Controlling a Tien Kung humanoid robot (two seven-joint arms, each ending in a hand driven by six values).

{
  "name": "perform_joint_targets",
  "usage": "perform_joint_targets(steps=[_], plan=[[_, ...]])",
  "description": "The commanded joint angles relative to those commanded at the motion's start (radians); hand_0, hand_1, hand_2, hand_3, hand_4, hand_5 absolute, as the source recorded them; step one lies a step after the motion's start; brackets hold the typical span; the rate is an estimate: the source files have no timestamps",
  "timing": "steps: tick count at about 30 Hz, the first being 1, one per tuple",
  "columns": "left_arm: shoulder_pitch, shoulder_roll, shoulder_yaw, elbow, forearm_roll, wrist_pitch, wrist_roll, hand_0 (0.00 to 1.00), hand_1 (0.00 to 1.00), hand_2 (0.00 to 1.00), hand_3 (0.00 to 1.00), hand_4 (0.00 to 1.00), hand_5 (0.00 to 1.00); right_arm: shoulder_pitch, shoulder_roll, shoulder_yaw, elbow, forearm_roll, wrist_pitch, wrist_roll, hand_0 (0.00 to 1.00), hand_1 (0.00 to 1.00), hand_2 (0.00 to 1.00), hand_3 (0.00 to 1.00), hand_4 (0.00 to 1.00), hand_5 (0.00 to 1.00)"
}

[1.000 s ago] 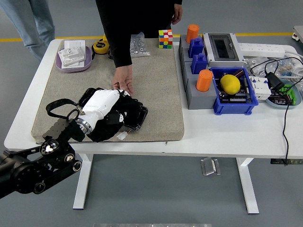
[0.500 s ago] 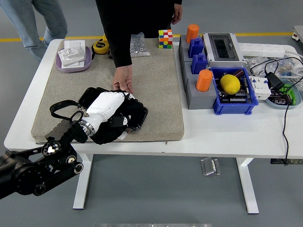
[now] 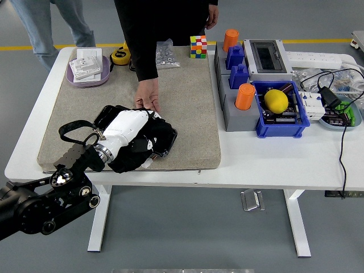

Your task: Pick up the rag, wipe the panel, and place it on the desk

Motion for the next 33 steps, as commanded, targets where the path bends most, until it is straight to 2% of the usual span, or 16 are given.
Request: perform_joint_targets(steps=[33], plan=[[0.042,0.042,-0.215,0.179,0.062,0.024,-0.004,0.231,0.333,0.470,0.328,0.232,0.002,-0.003,0.003,0.008,0.000,0.001,-0.002,0.000,0.720,0.628,0.671,0.584,0.976,0.554]])
